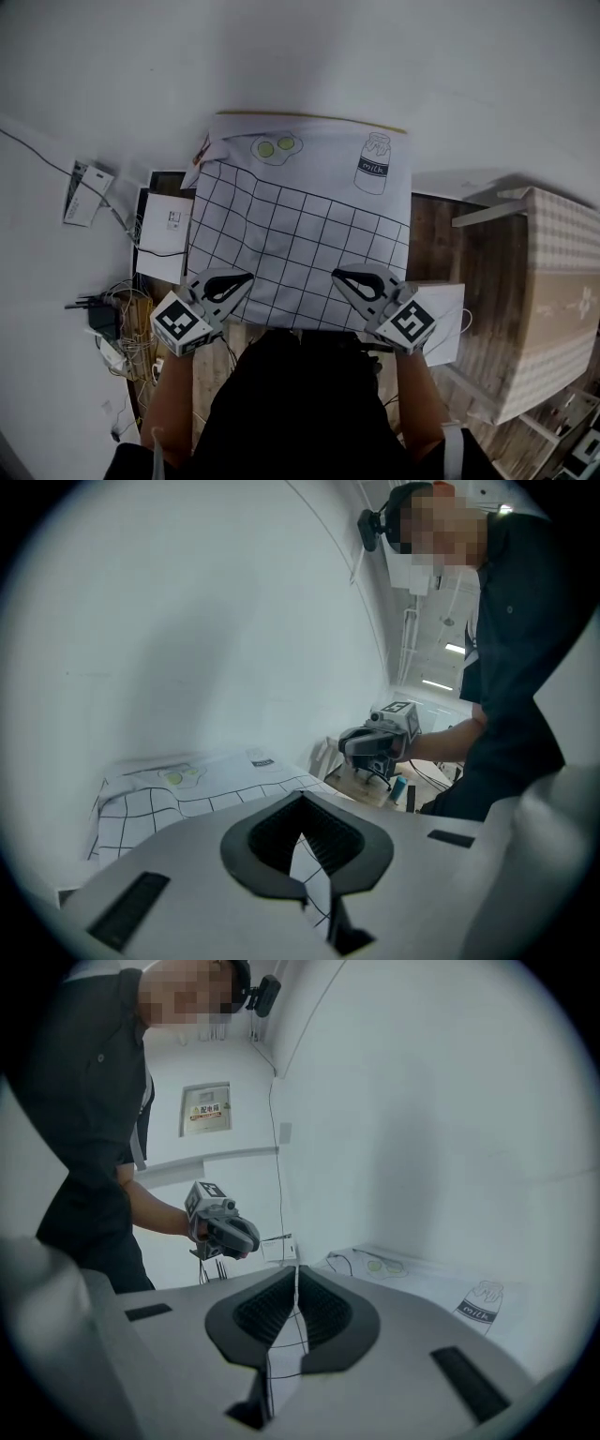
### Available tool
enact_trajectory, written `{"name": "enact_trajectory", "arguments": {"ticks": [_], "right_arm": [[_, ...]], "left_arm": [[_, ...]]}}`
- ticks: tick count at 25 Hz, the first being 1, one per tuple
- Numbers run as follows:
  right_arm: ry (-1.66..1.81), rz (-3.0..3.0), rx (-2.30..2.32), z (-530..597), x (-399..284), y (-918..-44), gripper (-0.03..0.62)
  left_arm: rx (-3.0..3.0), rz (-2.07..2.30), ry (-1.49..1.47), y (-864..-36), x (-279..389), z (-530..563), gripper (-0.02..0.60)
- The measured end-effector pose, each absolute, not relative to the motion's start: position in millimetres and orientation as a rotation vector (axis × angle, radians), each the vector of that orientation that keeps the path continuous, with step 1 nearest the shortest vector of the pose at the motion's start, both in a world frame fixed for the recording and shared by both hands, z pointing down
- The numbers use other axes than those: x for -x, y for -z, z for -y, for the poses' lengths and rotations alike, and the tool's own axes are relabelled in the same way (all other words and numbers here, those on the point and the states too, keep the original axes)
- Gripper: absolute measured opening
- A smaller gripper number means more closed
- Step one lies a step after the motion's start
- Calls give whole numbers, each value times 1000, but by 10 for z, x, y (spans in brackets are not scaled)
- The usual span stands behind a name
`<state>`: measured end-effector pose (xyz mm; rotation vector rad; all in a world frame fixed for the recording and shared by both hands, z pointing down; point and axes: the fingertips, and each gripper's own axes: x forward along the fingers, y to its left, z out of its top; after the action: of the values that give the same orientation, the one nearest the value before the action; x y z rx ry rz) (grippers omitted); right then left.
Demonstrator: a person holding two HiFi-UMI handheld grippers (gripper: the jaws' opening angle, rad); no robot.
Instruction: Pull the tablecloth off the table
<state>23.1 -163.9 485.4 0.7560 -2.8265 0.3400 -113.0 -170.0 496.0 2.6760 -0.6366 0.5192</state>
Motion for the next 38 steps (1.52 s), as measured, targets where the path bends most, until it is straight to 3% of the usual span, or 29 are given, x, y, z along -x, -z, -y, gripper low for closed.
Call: {"name": "enact_trajectory", "arguments": {"ticks": [5, 10, 11, 13, 16, 19, 24, 29, 38], "right_arm": [[-338, 2840, -712, 1791, -384, -4908, 21], [-319, 2798, -687, 1871, -429, -5060, 26], [-319, 2784, -683, 1888, -422, -5097, 39], [-326, 2762, -683, 1936, -393, -5174, 125], [-332, 2725, -683, 2007, -338, -5309, 150], [-327, 2662, -666, 2059, -255, -5487, 190], [-353, 2555, -673, 2181, -123, -5832, 233], [-372, 2488, -661, 2212, -66, -6169, 276], [-411, 2379, -622, 2207, -89, -6669, 298]], "left_arm": [[-2724, 616, -655, -5070, 1001, 1812, 8], [-2784, 499, -613, -5010, 718, 1857, 8], [-2791, 492, -629, -5032, 674, 1879, 8], [-2801, 470, -702, -5117, 607, 1927, 8], [-2811, 394, -865, -5298, 559, 1998, 22], [-2809, 324, -956, -5566, 572, 2066, 113], [-2828, 256, -1027, -5924, 605, 2265, 172], [-2864, 265, -1133, -6262, 615, 2474, 284], [-2820, 182, -1302, -6713, 683, 2449, 333]]}}
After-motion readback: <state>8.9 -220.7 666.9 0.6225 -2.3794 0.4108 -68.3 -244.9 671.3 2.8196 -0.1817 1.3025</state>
